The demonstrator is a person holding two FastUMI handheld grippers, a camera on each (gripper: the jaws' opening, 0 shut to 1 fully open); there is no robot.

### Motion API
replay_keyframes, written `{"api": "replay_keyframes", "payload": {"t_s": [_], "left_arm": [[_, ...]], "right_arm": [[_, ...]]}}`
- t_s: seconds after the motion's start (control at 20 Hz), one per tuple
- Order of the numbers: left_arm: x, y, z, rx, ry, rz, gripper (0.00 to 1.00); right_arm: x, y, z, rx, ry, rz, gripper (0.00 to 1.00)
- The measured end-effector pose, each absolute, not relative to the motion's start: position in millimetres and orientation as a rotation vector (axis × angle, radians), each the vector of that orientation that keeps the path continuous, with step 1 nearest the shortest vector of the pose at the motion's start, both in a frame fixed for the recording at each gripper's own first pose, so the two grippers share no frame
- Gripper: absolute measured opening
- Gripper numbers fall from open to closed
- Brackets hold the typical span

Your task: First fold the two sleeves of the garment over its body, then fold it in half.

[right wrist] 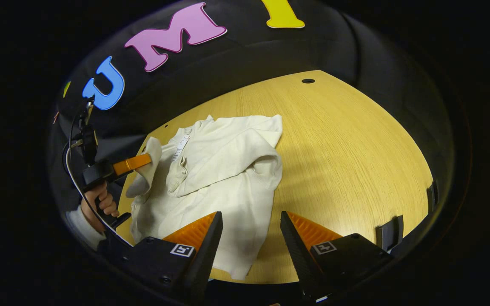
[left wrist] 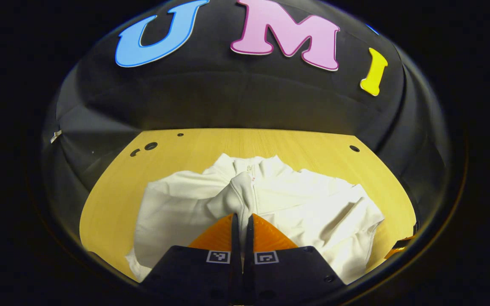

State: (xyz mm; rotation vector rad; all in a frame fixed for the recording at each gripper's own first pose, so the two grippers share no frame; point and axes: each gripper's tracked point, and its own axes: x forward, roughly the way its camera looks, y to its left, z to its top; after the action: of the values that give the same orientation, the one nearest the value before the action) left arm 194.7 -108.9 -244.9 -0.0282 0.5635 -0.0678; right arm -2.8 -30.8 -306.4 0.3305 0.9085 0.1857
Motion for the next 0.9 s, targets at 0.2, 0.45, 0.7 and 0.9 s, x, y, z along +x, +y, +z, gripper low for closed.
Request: {"api": "replay_keyframes", "payload": {"t_s": [0.2,0.45,0.7,0.9], "left_arm": [[197.8,-134.2,-261.4,-0.001,0.579,-0.078,0.06],[200.6,-147.9,-288.0,0.056,0.601,-0.065,0.06],[200.7,-160.9,-297.8,0.084,0.614,-0.087,0.14],[196.9,-167.1,-297.3,0.098,0.608,-0.099,0.54]], "right_arm": [[0.4,-39.3,-308.0,0.341,0.919,0.182,0.85],[-0.5,-51.9,-311.7,0.346,0.926,0.182,0.84],[-2.7,-57.9,-315.1,0.358,0.929,0.169,0.85],[-3.9,-53.6,-312.2,0.364,0.925,0.168,0.84]]}}
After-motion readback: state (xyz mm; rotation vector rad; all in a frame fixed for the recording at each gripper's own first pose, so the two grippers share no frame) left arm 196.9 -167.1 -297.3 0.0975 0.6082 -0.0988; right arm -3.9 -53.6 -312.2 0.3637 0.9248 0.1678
